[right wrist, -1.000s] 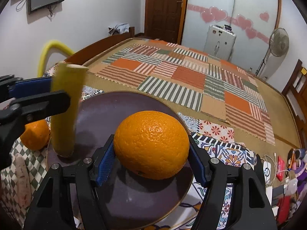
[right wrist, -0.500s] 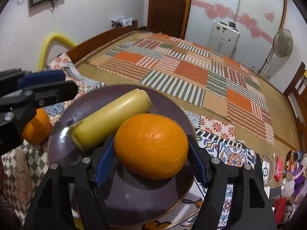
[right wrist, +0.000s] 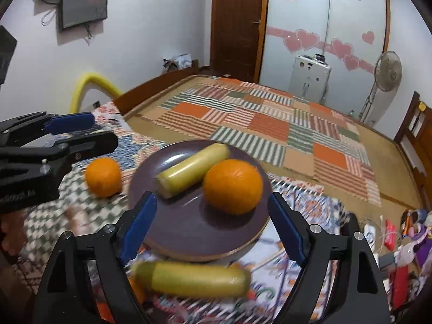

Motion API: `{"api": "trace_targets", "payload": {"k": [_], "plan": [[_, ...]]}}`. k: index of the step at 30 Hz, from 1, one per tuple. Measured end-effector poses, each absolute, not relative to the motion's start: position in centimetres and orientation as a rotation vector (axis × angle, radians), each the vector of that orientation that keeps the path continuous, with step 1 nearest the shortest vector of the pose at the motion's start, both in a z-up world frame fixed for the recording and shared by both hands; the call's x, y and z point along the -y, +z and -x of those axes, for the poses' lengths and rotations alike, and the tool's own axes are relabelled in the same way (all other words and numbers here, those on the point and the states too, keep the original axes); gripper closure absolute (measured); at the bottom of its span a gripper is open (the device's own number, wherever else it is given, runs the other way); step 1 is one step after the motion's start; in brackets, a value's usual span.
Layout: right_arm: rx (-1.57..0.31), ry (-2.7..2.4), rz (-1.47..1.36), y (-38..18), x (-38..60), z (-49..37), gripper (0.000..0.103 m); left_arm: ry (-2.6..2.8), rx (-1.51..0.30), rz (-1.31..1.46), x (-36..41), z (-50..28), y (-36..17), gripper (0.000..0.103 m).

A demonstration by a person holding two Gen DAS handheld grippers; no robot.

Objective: Organize fruits
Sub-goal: 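Move the left tool to the pink meat slice while the right tool reaches the zucchini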

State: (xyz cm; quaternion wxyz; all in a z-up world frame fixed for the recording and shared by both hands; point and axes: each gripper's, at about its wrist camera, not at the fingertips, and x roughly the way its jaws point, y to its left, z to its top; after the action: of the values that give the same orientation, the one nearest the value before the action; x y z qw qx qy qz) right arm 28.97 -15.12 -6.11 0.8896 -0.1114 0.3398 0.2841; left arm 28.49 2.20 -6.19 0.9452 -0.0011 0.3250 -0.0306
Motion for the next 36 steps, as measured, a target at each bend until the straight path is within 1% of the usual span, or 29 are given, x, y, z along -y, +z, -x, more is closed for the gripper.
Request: {"api": "trace_targets", "payload": {"k": [2,6,11,15,24,28,31,36], "plan": [[-0.702,0.598,0.215,-6.5,15.3,-28.0,0.02,-0.057,-0.656,-0.003,-2.2,-27.3,-6.2,0.04],[-0.703,0.6,0.225,-7.5,15.0,-26.6,0.02,-0.043,-0.65,-0.027,-2.3,-25.0,-6.6,0.037],[-0.742,0.604,0.236,-9.3,14.6,-26.4,0.02,-0.04,-0.675,-0.022,-2.8,-23.0,-8.2,0.029],[-0.791,0.597,0.235,-10.5,14.5,-26.6,0.019,-0.037,-0.732,0.007,-3.5,-22.1,-10.4,0.029],[-0.746,0.533,0.331,-11.2,13.7,-26.2,0.018,-0.038,-0.819,0.034,-3.7,-21.0,-14.3,0.029],[-0.75,0.534,0.335,-11.1,13.9,-26.1,0.018,-0.034,-0.825,-0.003,-3.1,-20.6,-15.4,0.028],[-0.755,0.525,0.333,-11.1,14.6,-26.1,0.019,-0.019,-0.806,-0.029,-3.0,-20.1,-15.6,0.022],[-0.793,0.511,0.292,-11.3,16.7,-26.5,0.02,-0.038,-0.818,0.029,-4.3,-19.7,-15.5,0.021]]}}
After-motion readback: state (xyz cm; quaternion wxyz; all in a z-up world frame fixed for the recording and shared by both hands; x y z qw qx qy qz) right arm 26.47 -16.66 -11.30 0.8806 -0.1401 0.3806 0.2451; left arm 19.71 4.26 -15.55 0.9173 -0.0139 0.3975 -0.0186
